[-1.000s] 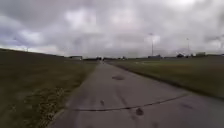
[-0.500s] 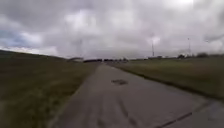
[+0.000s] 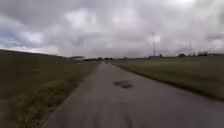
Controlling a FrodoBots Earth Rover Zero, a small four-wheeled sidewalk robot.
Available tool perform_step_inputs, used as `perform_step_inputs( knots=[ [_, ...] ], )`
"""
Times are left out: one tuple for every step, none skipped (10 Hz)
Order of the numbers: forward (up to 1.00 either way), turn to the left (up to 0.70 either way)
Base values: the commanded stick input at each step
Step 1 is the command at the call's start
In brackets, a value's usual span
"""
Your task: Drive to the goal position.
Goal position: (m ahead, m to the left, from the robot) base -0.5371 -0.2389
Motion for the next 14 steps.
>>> perform_step_inputs(
  knots=[
    [1.0,0.01],
    [1.0,0.01],
    [1.0,0.01],
    [1.0,0.01],
    [1.0,0.01],
    [1.0,0.01],
    [1.0,0.01],
    [1.0,0.01],
    [1.0,0.01],
    [1.0,0.01],
    [1.0,0.01],
    [1.0,0.01],
    [1.0,0.01],
    [1.0,0.01]
  ],
)
